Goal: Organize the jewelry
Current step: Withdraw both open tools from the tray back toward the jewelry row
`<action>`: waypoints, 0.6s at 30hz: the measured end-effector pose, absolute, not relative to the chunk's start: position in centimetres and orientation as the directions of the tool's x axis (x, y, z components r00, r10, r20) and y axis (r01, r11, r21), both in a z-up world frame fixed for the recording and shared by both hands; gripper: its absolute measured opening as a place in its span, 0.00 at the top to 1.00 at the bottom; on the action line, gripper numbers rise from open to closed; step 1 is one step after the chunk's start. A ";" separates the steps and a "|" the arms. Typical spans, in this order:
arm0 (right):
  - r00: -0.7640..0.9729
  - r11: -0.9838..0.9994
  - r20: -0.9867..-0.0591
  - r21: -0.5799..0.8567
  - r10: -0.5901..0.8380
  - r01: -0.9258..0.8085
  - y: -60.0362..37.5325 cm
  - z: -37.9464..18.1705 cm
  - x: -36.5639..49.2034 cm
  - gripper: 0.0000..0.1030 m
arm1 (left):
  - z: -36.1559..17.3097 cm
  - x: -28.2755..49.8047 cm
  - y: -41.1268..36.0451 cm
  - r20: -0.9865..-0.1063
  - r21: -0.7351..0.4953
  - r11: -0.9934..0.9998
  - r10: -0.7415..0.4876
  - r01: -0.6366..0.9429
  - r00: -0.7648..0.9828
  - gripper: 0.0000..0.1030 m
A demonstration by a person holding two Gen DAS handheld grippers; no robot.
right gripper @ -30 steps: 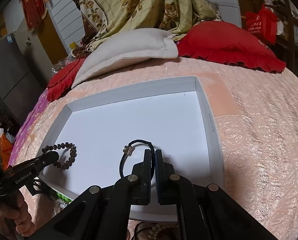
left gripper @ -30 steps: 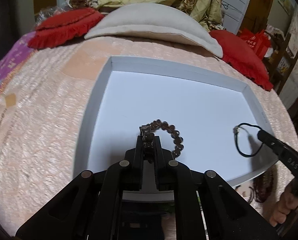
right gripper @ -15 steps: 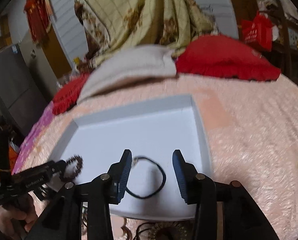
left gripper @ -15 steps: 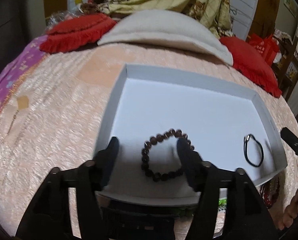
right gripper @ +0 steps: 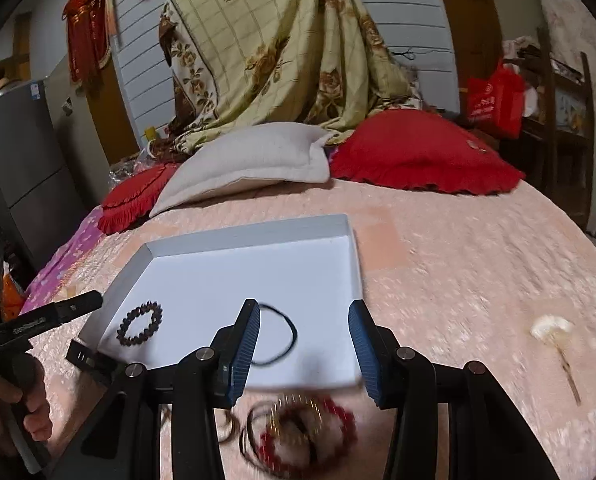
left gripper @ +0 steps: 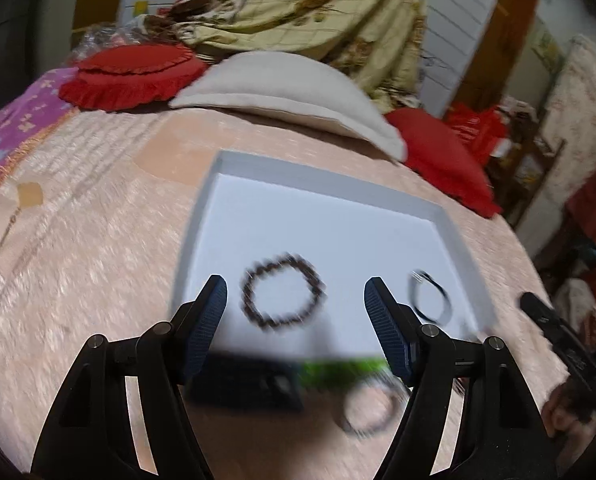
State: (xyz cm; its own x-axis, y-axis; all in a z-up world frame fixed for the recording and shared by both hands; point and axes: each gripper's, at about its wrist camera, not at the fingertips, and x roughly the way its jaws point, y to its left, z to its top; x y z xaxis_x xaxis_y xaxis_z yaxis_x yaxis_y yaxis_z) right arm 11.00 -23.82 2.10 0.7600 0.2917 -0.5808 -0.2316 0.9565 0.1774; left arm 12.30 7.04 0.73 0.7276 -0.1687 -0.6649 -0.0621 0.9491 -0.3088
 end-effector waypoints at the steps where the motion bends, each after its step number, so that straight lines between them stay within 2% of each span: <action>1: 0.751 0.959 -0.596 0.180 0.284 -0.220 -24.0 1.9 10.5 0.57 | 1.0 11.3 6.5 -0.656 -0.310 0.950 -0.194 -0.026 0.730 0.31; 6: 0.708 0.968 -0.660 0.164 0.252 -0.191 -25.3 0.7 7.6 0.57 | 1.5 6.3 3.5 -0.626 -0.254 0.957 -0.272 0.139 0.731 0.31; 10: 0.687 0.976 -0.694 0.148 0.217 -0.159 -26.4 -0.1 7.0 0.57 | -1.1 5.1 2.7 -0.678 -0.283 0.949 -0.301 0.141 0.671 0.31; 12: 0.684 0.977 -0.698 0.145 0.211 -0.153 -26.7 -0.3 6.9 0.57 | -2.5 5.9 2.2 -0.714 -0.262 0.958 -0.271 0.113 0.645 0.36; 18: 0.690 0.971 -0.684 0.158 0.238 -0.178 -26.9 0.0 6.9 0.57 | -3.4 7.0 3.5 -0.731 -0.270 0.963 -0.219 0.021 0.646 0.39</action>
